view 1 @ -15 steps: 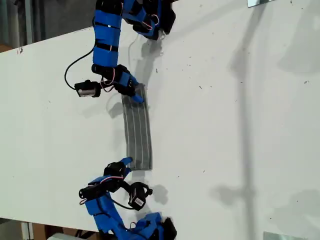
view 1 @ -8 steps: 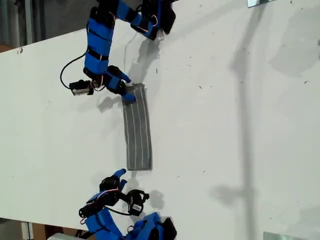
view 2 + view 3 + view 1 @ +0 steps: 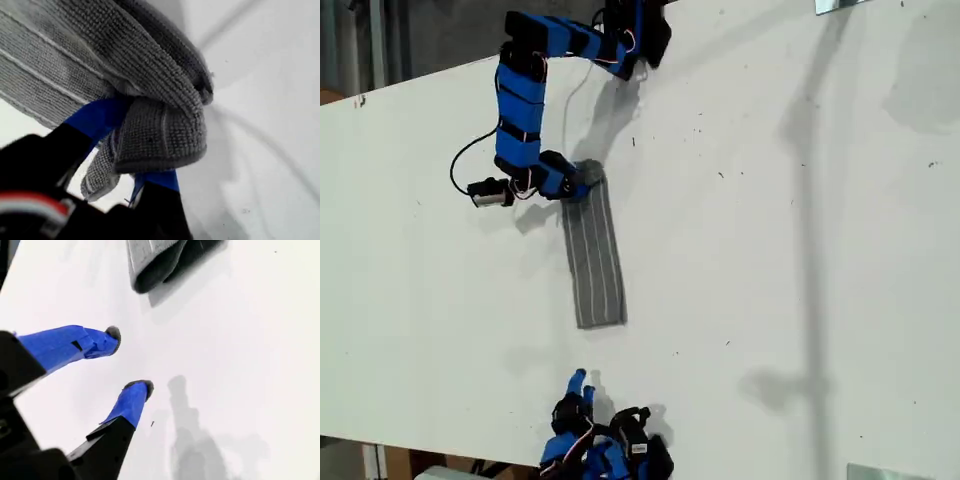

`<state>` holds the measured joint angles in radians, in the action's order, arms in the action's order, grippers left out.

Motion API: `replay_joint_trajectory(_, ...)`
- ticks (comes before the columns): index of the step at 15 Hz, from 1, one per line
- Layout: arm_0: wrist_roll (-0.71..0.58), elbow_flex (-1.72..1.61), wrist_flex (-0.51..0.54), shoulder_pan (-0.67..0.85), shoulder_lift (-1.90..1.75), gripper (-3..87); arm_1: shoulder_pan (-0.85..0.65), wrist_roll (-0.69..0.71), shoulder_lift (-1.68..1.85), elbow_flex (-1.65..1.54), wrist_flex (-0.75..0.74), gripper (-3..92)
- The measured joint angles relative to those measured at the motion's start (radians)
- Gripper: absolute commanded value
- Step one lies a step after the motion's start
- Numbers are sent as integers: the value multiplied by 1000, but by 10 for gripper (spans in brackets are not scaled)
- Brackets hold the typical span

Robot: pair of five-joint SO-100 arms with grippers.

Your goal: Grasp corners of a square towel and fold twice.

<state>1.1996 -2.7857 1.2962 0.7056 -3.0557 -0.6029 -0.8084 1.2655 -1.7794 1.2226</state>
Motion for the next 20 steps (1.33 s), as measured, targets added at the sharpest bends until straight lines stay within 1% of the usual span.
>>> replay_joint_trajectory(2,37,-98,44,-40,-195,140,-5,-110,255,-305,-37,-1)
replay_joint_trajectory(3,46,-126,52,-51,-282,140,6,-166,397,-426,-12,-1)
replay_joint_trajectory(4,54,-158,63,-48,-350,139,34,-215,525,-469,23,-1)
replay_joint_trajectory(5,52,-199,66,-44,-376,138,67,-255,643,-472,77,-1)
replay_joint_trajectory(6,51,-230,61,-44,-391,137,101,-307,744,-448,173,-1)
replay_joint_trajectory(8,25,-267,41,-11,-403,137,163,-336,868,-287,311,-1)
replay_joint_trajectory(9,9,-276,37,23,-403,137,160,-322,861,-184,328,-1)
replay_joint_trajectory(10,3,-281,34,32,-403,137,149,-270,784,-66,322,-1)
replay_joint_trajectory(11,3,-287,34,44,-403,137,161,-189,664,48,279,-1)
replay_joint_trajectory(13,5,-295,32,55,-403,137,213,-43,319,391,253,-1)
replay_joint_trajectory(15,5,-296,32,55,-403,137,239,49,-17,738,206,-1)
replay_joint_trajectory(17,5,-298,32,55,-405,137,264,158,-109,787,38,-1)
replay_joint_trajectory(18,5,-298,32,55,-405,137,282,189,-123,787,-21,80)
replay_joint_trajectory(19,5,-298,32,55,-405,137,299,202,-127,787,-58,278)
replay_joint_trajectory(20,5,-298,32,55,-405,137,307,209,-127,787,-89,336)
